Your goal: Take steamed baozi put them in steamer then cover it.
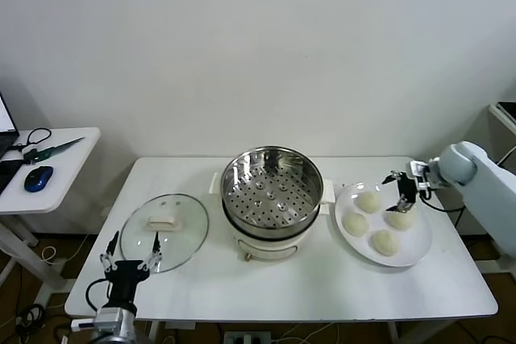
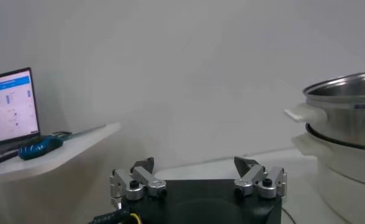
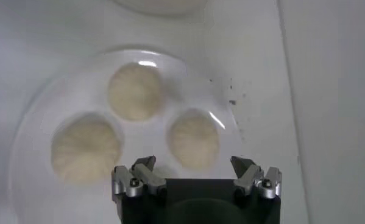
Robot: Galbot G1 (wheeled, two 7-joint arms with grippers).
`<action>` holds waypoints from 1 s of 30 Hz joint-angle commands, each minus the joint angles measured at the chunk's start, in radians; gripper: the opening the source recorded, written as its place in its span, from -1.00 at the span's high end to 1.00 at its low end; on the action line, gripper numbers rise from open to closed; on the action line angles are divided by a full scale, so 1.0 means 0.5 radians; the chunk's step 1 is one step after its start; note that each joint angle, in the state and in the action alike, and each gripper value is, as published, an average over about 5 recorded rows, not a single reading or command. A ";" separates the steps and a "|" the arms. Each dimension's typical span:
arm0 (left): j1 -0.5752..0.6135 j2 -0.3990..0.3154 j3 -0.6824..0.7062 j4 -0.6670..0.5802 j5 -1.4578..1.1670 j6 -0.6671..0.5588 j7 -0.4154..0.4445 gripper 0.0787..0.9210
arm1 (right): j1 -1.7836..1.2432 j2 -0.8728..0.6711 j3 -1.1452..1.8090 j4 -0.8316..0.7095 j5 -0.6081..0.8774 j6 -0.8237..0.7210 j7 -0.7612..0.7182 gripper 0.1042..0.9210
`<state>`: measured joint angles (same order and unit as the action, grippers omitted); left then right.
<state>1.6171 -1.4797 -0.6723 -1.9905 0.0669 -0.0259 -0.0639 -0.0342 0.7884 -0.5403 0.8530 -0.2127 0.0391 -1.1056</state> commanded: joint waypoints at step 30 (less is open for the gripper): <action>-0.021 0.055 -0.031 0.061 -0.035 0.036 -0.014 -0.77 | 0.162 0.666 -0.004 -0.911 -0.488 0.228 -0.033 -0.75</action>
<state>1.6033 -1.4519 -0.6880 -1.9634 0.0496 -0.0065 -0.0704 0.0403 1.0901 -0.5540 0.4406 -0.4273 0.1449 -1.1226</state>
